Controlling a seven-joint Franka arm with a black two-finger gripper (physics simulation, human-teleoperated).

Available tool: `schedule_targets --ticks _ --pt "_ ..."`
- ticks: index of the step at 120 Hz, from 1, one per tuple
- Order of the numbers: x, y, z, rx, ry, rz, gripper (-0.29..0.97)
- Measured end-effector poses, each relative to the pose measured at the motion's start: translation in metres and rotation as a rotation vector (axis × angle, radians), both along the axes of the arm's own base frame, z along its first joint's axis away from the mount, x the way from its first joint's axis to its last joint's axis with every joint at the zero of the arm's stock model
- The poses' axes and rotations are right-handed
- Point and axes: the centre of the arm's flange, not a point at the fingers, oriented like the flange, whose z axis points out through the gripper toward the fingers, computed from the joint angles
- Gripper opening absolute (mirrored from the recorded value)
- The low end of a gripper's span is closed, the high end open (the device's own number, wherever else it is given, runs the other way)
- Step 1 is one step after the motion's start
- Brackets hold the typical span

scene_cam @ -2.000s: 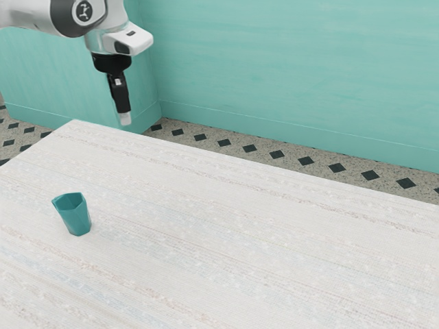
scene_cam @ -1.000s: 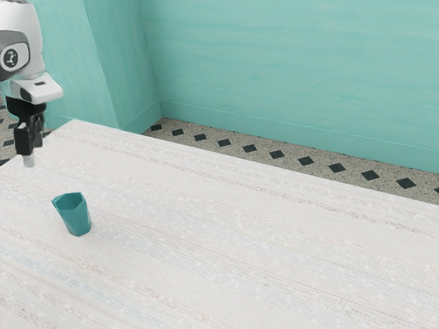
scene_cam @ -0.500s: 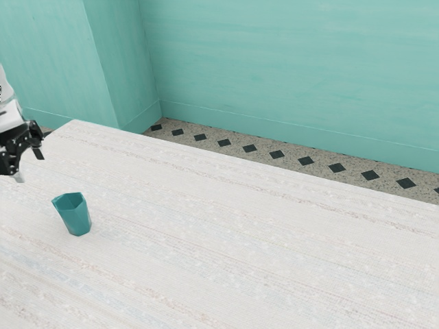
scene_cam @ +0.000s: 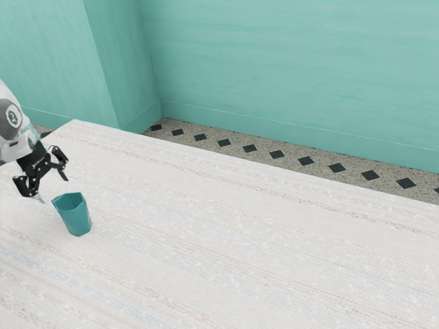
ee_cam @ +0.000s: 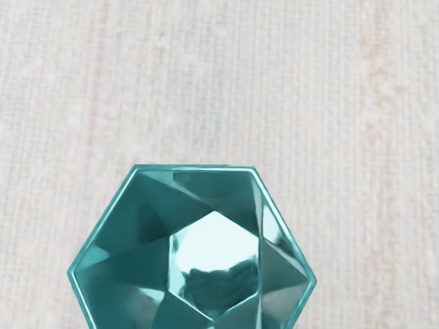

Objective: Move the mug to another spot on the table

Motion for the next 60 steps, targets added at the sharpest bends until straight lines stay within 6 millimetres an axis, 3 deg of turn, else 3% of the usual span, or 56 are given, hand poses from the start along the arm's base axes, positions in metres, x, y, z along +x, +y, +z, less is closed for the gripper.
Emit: schedule_targets --ticks 36,60 --pt "0.008 0.008 -0.037 -0.018 -0.015 -0.097 0.68" --pt "0.006 0.025 -0.056 -0.023 -0.024 -0.111 0.68"
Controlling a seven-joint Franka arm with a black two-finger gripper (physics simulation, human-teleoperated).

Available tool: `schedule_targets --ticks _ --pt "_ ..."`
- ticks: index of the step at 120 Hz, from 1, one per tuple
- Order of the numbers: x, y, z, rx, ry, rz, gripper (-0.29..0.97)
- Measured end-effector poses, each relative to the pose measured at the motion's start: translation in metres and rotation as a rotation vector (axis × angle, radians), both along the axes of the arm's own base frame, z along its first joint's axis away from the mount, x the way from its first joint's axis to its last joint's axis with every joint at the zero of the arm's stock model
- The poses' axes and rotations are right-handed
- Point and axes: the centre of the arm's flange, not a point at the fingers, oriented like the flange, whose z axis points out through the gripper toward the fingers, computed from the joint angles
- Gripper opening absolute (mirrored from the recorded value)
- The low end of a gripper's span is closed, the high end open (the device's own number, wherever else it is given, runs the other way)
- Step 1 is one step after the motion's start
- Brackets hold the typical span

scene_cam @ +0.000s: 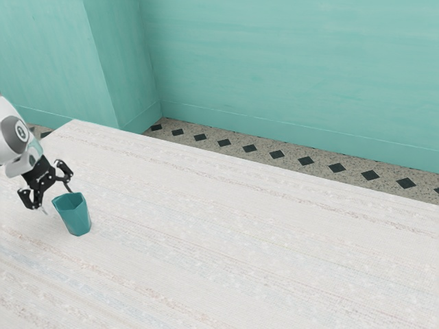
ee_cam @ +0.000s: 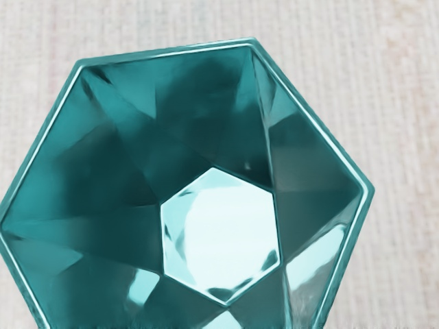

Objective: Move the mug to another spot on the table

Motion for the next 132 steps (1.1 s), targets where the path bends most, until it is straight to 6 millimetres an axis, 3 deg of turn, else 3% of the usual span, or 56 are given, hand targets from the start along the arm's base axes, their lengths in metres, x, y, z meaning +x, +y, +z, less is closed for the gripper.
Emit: schedule_targets --ticks 42,54,72,90,112,132 --pt "0.010 0.009 -0.027 -0.015 -0.027 -0.014 0.68" --pt "0.010 0.009 -0.031 -0.019 -0.035 -0.014 0.55" --pt "0.010 0.012 -0.027 -0.022 -0.058 -0.007 0.21" --pt "0.008 0.016 -0.024 -0.032 -0.084 0.007 0.11" --pt "0.003 0.015 0.004 -0.074 -0.125 0.034 0.05" --pt "0.002 0.001 0.009 -0.176 -0.126 0.053 0.00"
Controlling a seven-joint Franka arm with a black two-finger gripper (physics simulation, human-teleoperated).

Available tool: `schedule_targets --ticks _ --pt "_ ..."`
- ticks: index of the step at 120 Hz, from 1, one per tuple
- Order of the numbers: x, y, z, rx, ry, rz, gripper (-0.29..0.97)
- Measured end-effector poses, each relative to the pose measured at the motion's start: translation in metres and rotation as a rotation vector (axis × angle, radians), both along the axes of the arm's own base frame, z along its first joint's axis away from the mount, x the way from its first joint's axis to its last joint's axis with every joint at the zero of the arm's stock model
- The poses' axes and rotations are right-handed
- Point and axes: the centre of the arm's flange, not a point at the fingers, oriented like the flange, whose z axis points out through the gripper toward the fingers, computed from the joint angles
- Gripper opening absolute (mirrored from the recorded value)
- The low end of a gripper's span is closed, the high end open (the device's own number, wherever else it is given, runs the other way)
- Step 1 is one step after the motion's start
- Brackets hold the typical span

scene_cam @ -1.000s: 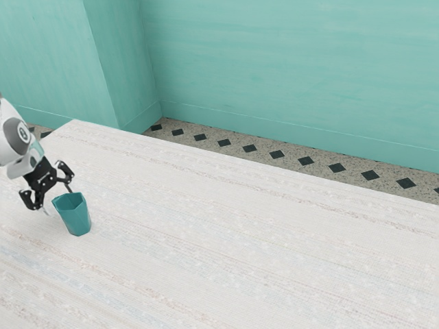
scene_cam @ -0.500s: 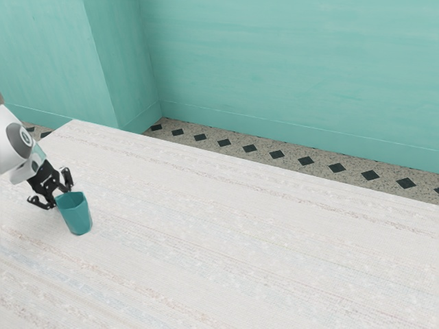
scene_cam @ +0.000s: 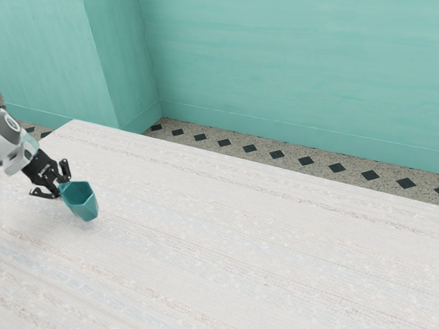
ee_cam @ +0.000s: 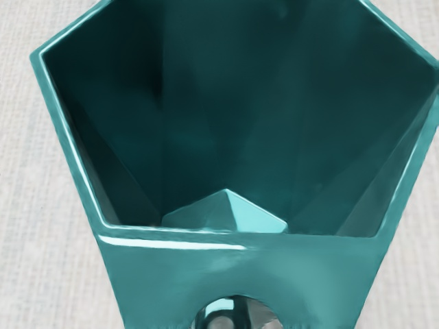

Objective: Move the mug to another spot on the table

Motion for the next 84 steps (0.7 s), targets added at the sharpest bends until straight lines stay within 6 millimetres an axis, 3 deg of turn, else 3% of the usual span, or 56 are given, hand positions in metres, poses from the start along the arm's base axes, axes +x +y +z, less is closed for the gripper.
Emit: schedule_targets --ticks 29,62,84 --pt "0.003 -0.026 -0.002 -0.176 0.001 0.009 -0.04" --pt "0.026 -0.097 -0.005 -0.251 0.046 -0.059 -0.05" --pt "0.041 -0.127 -0.014 -0.194 0.039 -0.068 -0.02"
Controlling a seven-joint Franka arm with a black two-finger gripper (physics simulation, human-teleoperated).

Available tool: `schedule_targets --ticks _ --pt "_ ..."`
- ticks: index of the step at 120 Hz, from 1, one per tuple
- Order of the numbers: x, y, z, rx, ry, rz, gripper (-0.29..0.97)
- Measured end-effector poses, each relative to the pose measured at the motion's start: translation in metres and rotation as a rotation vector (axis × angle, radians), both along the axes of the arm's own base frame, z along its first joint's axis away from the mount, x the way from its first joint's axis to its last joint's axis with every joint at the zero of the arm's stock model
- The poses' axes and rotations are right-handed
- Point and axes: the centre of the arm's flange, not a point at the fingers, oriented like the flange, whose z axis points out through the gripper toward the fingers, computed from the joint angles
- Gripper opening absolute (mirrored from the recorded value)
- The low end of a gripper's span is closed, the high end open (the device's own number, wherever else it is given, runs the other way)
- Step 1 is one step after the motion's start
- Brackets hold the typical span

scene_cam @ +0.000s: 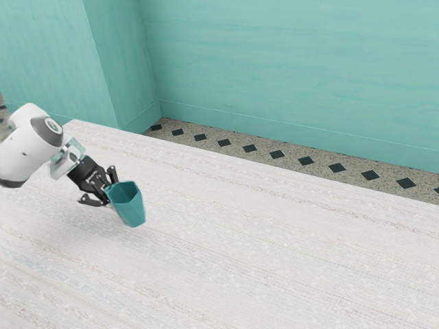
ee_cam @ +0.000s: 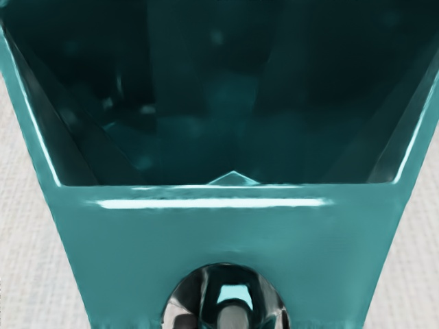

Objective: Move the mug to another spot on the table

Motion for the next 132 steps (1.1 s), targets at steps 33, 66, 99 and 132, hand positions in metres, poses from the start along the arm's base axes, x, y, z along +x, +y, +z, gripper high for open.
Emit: schedule_targets --ticks 33,66,99,132 --pt "0.013 -0.047 -0.018 0.045 -0.009 -0.014 -0.03" --pt "0.017 -0.084 -0.033 0.015 0.008 -0.002 -0.04" --pt "0.015 -0.094 -0.067 -0.014 0.069 0.027 -0.03" --pt "0.014 -0.095 -0.069 -0.013 0.094 0.040 0.37"
